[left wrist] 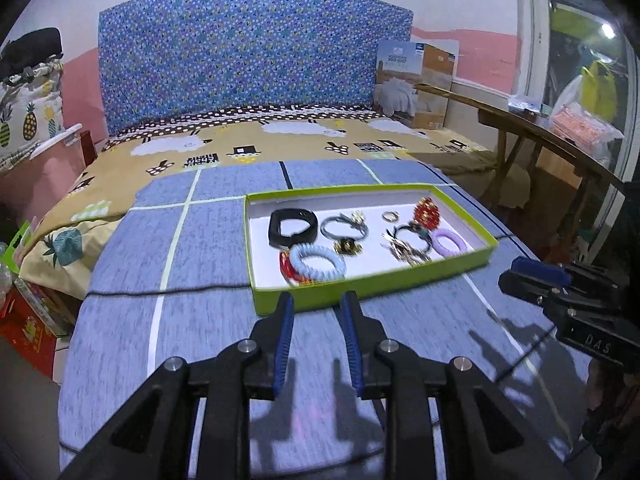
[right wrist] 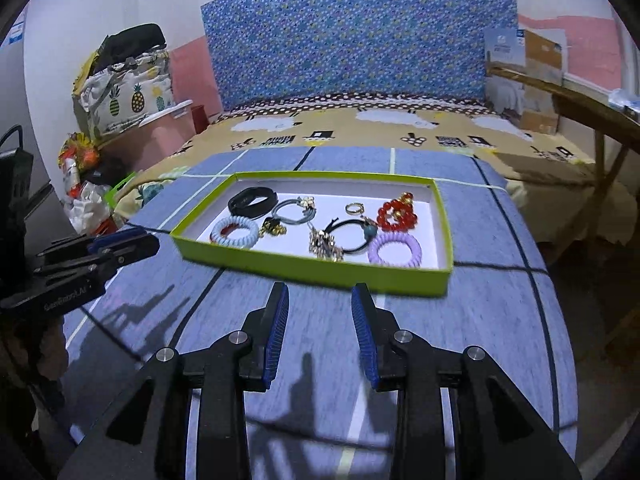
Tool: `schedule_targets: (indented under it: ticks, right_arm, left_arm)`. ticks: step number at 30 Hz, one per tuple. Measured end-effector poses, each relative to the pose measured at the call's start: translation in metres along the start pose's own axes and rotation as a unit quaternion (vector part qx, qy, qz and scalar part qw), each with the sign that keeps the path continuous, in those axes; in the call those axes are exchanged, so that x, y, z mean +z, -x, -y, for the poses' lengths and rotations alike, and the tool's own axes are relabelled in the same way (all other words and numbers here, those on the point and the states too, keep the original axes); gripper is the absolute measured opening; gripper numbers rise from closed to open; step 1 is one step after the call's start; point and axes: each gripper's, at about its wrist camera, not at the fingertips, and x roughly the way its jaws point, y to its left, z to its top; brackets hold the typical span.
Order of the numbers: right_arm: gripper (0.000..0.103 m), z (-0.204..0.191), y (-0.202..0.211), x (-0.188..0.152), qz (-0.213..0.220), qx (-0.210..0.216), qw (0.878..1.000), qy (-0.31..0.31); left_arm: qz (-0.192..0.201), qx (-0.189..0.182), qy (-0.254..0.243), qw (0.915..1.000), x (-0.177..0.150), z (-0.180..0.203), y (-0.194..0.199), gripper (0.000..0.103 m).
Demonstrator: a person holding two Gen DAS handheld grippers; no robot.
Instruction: Organize jewelry
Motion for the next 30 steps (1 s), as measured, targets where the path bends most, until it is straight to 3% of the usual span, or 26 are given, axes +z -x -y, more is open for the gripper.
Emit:
schedule_targets:
  ticks: [15,30]
  right_arm:
    - [0.038,-0.026,0.057,-0.050,0.041,-0.026,0.999,-0.001]
    - [0.038,-0.031,0.066,-0.066,0.038,-0.029,0.999,0.000]
  left_arm:
    - [0.025,0.010,0.008,0.9996,-0.055,0.015,0.048,0.026]
    - [0.030,0.016,-0.004,0.9994,-0.068,0.024,0.059,0.026]
